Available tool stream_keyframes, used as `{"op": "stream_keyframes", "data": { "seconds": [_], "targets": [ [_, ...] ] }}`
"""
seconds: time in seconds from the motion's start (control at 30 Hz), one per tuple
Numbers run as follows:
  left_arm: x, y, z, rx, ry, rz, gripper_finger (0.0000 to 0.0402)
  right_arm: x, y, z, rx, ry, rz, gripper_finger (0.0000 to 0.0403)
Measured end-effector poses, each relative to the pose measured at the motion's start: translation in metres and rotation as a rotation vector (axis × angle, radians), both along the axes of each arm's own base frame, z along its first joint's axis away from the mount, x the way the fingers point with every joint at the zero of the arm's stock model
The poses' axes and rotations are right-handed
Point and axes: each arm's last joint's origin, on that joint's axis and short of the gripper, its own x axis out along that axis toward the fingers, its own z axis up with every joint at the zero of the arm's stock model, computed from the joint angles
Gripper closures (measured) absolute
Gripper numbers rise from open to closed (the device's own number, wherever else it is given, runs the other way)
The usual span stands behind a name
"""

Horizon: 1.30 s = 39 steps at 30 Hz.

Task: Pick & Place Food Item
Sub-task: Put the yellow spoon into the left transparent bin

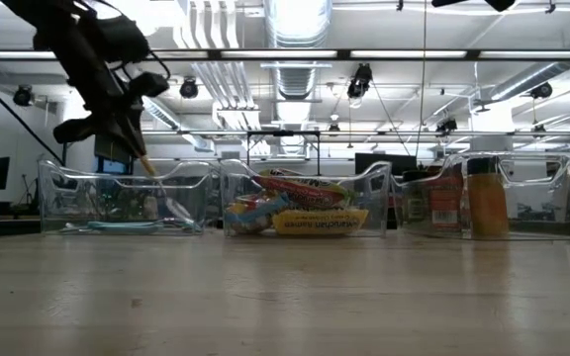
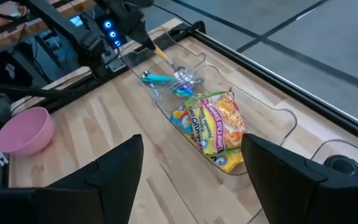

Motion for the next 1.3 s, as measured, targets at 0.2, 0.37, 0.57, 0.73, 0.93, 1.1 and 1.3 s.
{"op": "stream_keyframes", "data": {
  "seconds": [0.2, 0.37, 0.57, 0.73, 0.93, 1.1, 1.3],
  "targets": [
    [0.014, 0.011, -0.011, -0.032, 0.040, -0.033, 0.0370, 0.001, 0.000, 0.000, -0.007, 0.001, -0.012, 0.0136],
    [0.023, 0.019, -0.005, -0.020, 0.053, -0.060, 0.0370, 0.001, -0.001, -0.001, -0.008, 0.001, -0.014, 0.0136],
    [0.032, 0.028, -0.001, -0.023, 0.077, -0.079, 0.0370, 0.001, -0.001, -0.001, -0.009, 0.003, -0.014, 0.0136],
    [0.037, 0.032, -0.003, -0.051, 0.102, -0.088, 0.0370, 0.000, -0.001, -0.001, -0.018, 0.010, -0.010, 0.0136],
    [0.036, 0.031, -0.004, -0.070, 0.111, -0.101, 0.0370, 0.000, -0.001, -0.002, -0.031, 0.022, -0.004, 0.0136],
    [0.035, 0.030, -0.005, -0.083, 0.122, -0.101, 0.0370, 0.000, -0.001, -0.002, -0.036, 0.024, 0.000, 0.0136],
    [0.035, 0.030, -0.005, -0.091, 0.122, -0.100, 0.0370, 0.000, -0.001, -0.002, -0.036, 0.024, 0.001, 0.0136]
  ]
}}
